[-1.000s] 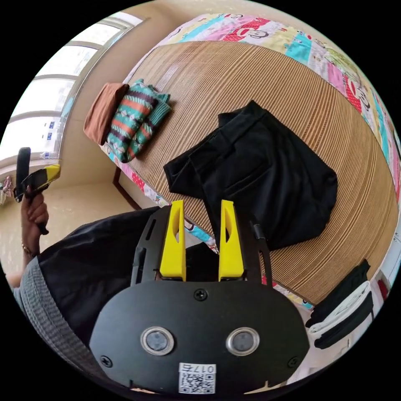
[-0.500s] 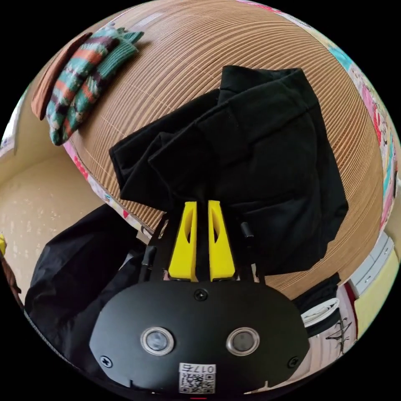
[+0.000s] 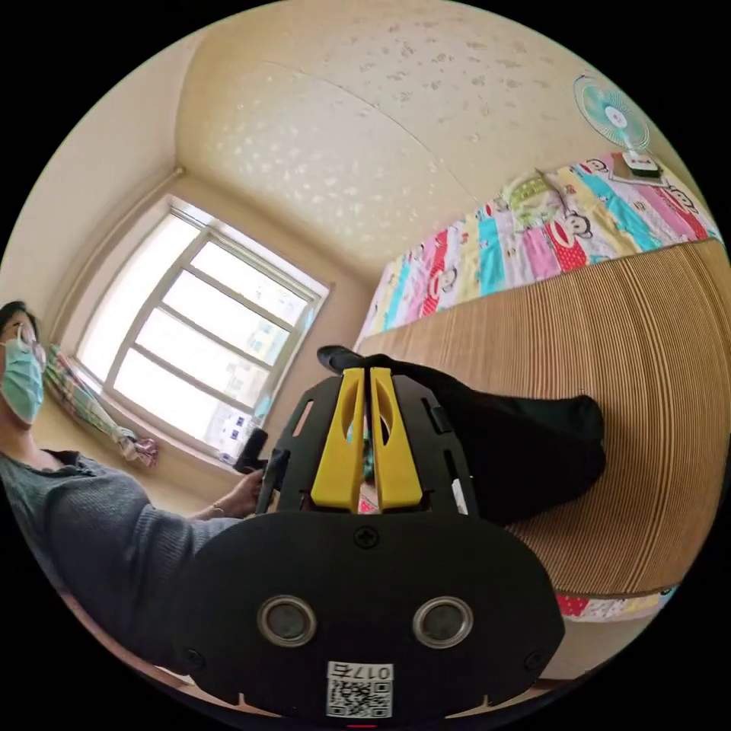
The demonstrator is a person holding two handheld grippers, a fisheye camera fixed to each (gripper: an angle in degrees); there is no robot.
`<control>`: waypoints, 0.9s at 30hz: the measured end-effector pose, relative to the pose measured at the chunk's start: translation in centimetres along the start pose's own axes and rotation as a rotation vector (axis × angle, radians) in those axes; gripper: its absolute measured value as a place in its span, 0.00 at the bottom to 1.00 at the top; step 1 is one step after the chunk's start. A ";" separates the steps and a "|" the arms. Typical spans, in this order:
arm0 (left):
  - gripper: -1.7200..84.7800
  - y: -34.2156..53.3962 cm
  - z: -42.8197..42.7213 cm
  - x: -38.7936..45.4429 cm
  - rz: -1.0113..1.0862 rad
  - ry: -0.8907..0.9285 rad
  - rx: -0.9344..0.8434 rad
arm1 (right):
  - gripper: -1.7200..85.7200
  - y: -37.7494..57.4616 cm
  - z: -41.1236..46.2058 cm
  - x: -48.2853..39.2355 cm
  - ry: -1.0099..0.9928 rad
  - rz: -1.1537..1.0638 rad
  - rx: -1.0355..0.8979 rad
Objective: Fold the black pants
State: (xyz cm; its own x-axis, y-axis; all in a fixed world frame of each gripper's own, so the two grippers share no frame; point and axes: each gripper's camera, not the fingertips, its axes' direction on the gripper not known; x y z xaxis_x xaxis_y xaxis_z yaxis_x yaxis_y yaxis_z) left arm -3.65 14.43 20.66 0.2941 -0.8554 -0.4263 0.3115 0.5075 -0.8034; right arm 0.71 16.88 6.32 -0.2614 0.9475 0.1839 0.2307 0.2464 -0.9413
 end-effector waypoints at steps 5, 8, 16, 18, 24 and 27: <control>0.17 0.1 4.1 3.0 0.203 -0.239 -0.128 | 0.03 1.1 -5.7 -9.1 -0.222 -0.191 0.169; 0.19 1.6 4.4 5.0 0.334 -0.288 -0.118 | 0.03 1.1 -8.2 -15.4 -0.325 -0.322 0.233; 0.19 13.0 -9.9 17.5 0.848 -0.192 0.418 | 0.03 -0.2 -12.6 -30.0 -0.375 -0.619 0.270; 0.14 17.1 -14.8 21.0 0.949 -0.145 0.605 | 0.03 -0.4 -13.9 -31.7 -0.398 -0.636 0.299; 0.07 20.5 -24.8 29.0 1.146 0.127 0.863 | 0.03 0.0 -20.1 -35.3 -0.466 -0.688 0.485; 0.07 19.4 -29.6 32.1 1.131 0.272 0.947 | 0.03 0.0 -24.3 -36.7 -0.506 -0.726 0.587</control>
State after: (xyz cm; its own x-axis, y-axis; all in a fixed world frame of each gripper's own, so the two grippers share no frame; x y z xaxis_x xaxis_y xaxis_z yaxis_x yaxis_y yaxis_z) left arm -14.88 -6.25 -20.94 0.6333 0.0851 -0.7692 0.5259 0.6819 0.5084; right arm 33.10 -12.92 6.44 -0.5455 0.3847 0.7446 -0.5903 0.4543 -0.6672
